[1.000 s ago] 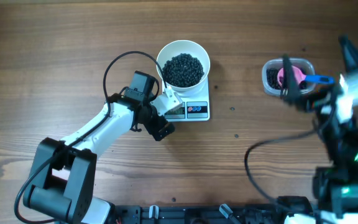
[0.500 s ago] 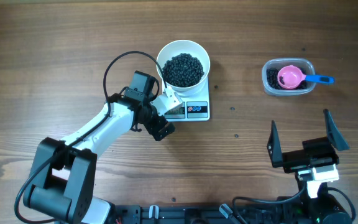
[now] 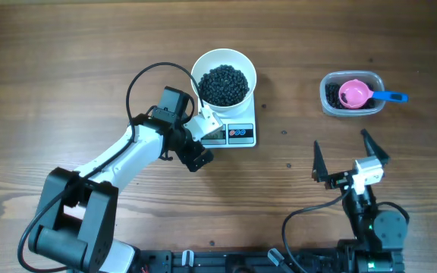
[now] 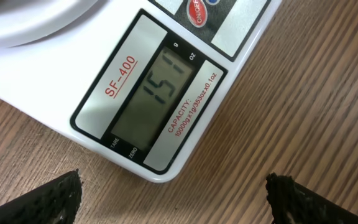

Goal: Scoop item into bowl and weigh 150g on scale

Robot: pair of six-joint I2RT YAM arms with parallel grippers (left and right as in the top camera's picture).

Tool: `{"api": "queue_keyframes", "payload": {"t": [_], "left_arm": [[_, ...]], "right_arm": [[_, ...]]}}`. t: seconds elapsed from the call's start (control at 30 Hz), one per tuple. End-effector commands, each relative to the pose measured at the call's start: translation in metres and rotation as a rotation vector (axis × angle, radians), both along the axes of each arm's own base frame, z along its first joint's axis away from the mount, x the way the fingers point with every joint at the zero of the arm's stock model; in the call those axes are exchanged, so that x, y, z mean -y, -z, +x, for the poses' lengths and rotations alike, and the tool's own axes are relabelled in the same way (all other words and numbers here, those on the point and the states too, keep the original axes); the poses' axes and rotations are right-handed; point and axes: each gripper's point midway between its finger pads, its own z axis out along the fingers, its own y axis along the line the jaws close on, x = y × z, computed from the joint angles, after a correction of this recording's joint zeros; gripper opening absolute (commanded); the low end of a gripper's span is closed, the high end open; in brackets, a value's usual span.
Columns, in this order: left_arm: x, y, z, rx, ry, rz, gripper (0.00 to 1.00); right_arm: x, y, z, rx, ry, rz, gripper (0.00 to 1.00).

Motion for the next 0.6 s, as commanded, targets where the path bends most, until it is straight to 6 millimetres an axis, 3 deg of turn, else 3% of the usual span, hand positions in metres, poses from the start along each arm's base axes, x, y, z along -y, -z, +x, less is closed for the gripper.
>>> {"api": "queue_keyframes", "payload": {"t": [0.0,0.57], "left_arm": [[0.0025,0.0020,-0.0028,-0.007,0.020,-0.012,1.00],[0.0025,0.0020,-0.0028,-0.007,0.021,-0.011,1.00]], "right_arm": [[0.0022,0.0100,0.0005,-0.042,0.016,0.017,1.00],[0.0007,0.0116,0.0004,-0.049,0.010,0.018,1.00]]}}
